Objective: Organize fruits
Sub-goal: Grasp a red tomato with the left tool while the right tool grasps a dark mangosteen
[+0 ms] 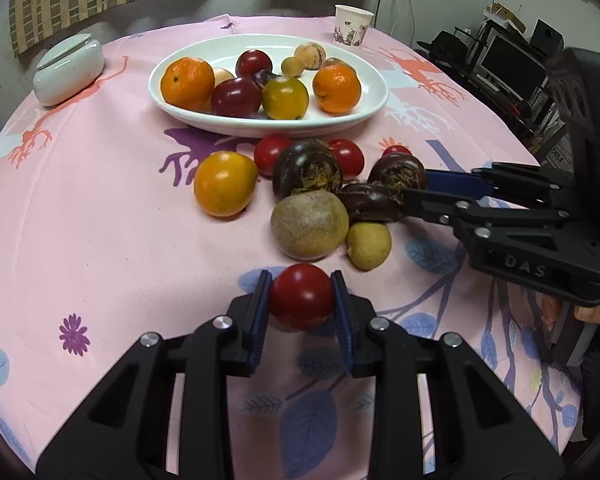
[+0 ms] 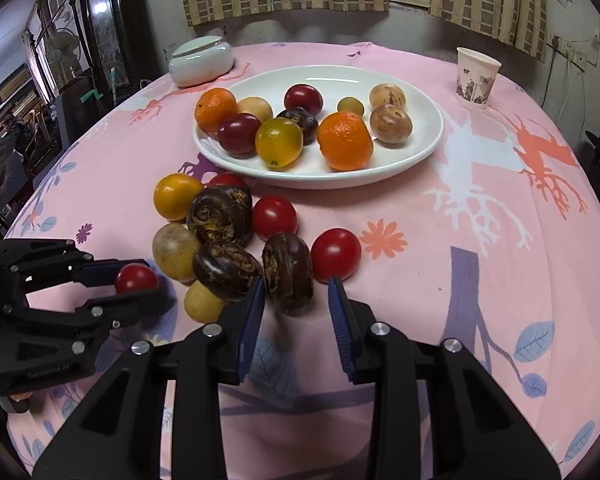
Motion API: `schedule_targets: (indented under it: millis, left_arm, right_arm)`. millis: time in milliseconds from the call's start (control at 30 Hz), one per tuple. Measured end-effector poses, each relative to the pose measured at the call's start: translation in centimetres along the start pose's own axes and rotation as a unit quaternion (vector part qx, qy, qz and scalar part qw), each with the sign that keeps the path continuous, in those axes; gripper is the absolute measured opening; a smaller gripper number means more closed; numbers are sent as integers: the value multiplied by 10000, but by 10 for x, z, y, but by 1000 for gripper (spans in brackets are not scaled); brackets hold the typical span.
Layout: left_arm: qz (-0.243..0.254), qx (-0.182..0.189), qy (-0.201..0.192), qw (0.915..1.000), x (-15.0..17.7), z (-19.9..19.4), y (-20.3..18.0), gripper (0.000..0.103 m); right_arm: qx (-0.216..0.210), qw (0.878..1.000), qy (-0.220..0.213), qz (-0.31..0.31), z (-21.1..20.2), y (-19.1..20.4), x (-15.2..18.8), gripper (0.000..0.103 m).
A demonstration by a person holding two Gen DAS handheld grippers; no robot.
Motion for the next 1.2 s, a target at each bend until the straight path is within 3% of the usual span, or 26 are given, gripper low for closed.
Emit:
schedule_targets:
  millis: [233,467,700,800,900,933,1200]
  left_arm:
    - [-59,8,-18,10000,0,-1,3,30]
    - [-9,-9,-148,9999,-3,-12,-2,30]
    - [-58,-46,-123,9999,0,-13,-1,30]
    - [-115,-117,-86,9998,1,-10,3,30]
    - [-135,-88,-65,9998,2,-8,5,30]
    - [-135,-85,-51,9999,2,-7,5,30]
    - [-147,-13,38,9999,4,0,7,30]
  right_arm:
    - [-48,10000,-78,-15,0,8,-3,22]
    - [-176,9988,-418,204,-46,-9,6,15]
    - [138,9995,-159,238,-37,-23,18,16]
    - [260,9993,-31,257,-28,-29,22,21]
    - [296,9994,-164,121,-29,-25,20,67]
    - [333,9992,-211,48,-28,-23,20,72]
    - [488,9987,22,-120,-1,-17,12,72]
Point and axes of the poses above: each gripper's, at about its wrist camera, not at the fingertips, and z roughly the way its jaws point, y to its left, x to its underside, the point moved 8 cm from there along z, roughly the way its jaws point, and after that the axes turned 7 degrees about y, right-handed, at the moved point
